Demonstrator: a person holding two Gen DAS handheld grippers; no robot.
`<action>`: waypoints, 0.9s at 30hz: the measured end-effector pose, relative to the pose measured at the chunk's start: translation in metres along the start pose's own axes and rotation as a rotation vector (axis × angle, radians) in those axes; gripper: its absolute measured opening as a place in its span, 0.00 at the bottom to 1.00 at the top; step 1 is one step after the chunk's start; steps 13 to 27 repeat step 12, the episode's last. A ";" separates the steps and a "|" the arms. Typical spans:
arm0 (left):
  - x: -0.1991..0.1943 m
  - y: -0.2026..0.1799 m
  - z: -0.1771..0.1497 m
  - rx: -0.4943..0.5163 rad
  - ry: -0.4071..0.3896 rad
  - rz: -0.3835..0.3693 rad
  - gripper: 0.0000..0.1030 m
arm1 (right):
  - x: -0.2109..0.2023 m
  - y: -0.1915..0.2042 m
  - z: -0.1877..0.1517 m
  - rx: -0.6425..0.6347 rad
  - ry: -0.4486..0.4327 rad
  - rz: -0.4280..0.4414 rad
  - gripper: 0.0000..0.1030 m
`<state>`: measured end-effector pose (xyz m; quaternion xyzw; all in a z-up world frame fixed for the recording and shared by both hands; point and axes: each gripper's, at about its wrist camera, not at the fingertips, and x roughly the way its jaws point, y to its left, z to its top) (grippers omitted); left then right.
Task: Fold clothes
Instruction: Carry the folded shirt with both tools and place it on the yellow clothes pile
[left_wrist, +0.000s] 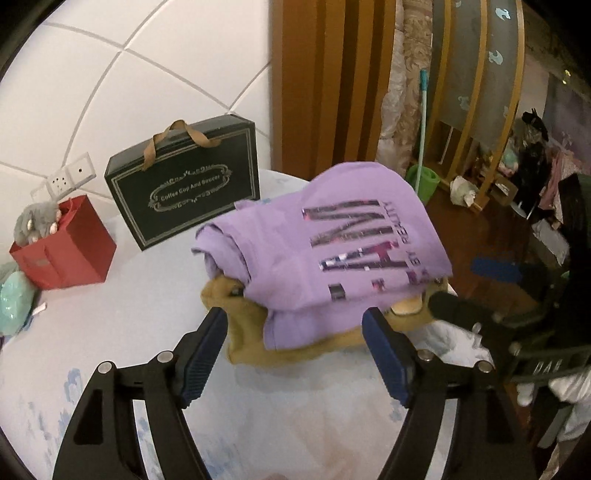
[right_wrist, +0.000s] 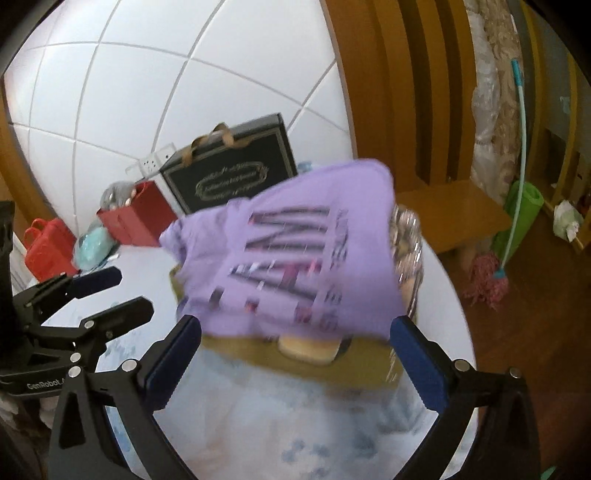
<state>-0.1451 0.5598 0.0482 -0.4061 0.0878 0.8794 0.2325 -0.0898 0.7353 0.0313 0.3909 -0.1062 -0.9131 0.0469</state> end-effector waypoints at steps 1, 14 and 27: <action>-0.001 0.000 -0.002 -0.006 0.004 0.001 0.74 | -0.001 0.002 -0.004 0.001 0.004 -0.004 1.00; -0.006 -0.003 -0.007 -0.019 0.005 0.065 0.75 | -0.010 0.007 -0.013 -0.015 0.003 -0.036 1.00; -0.006 -0.003 -0.007 -0.019 0.005 0.065 0.75 | -0.010 0.007 -0.013 -0.015 0.003 -0.036 1.00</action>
